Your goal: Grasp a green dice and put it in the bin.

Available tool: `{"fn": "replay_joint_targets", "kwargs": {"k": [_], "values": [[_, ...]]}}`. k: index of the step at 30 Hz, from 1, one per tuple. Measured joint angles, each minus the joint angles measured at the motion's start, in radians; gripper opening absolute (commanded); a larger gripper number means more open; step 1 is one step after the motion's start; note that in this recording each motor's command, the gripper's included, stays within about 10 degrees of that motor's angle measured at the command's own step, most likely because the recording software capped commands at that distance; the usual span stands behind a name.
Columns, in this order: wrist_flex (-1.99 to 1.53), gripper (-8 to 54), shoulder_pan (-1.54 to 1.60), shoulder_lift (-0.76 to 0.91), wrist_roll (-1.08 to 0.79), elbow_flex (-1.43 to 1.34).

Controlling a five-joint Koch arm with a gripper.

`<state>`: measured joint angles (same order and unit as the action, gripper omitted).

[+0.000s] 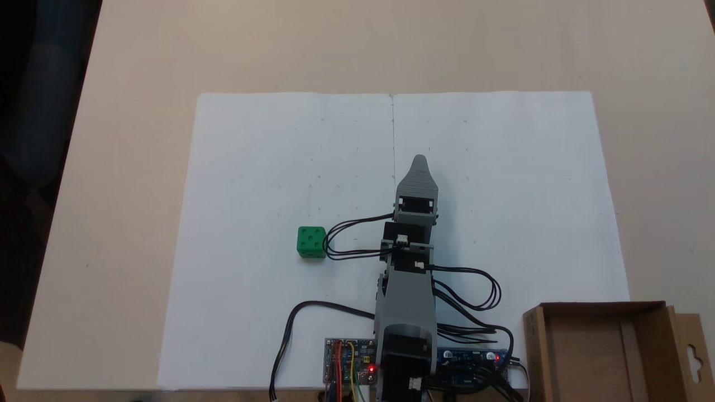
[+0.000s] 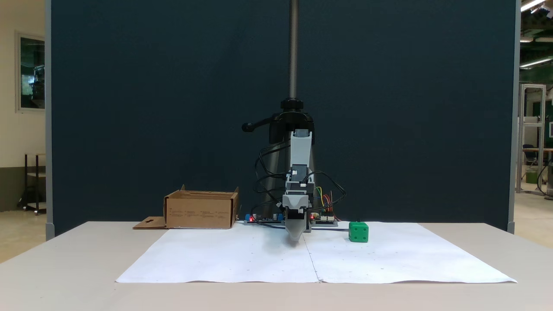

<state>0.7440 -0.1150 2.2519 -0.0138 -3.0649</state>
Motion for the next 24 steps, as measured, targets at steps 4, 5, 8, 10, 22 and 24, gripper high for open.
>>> {"fn": "replay_joint_targets", "kwargs": {"k": [4,5,8,10,22,24], "values": [[0.0,42.5,0.0,0.0,0.0,0.002],[0.002,42.5,0.0,0.0,0.0,0.002],[0.025,42.5,0.0,0.0,0.0,0.003],[0.043,42.5,0.0,0.0,0.0,0.003],[0.127,41.7,0.003,0.0,-0.002,0.028],[0.124,41.5,0.006,0.0,-0.017,0.043]]}}
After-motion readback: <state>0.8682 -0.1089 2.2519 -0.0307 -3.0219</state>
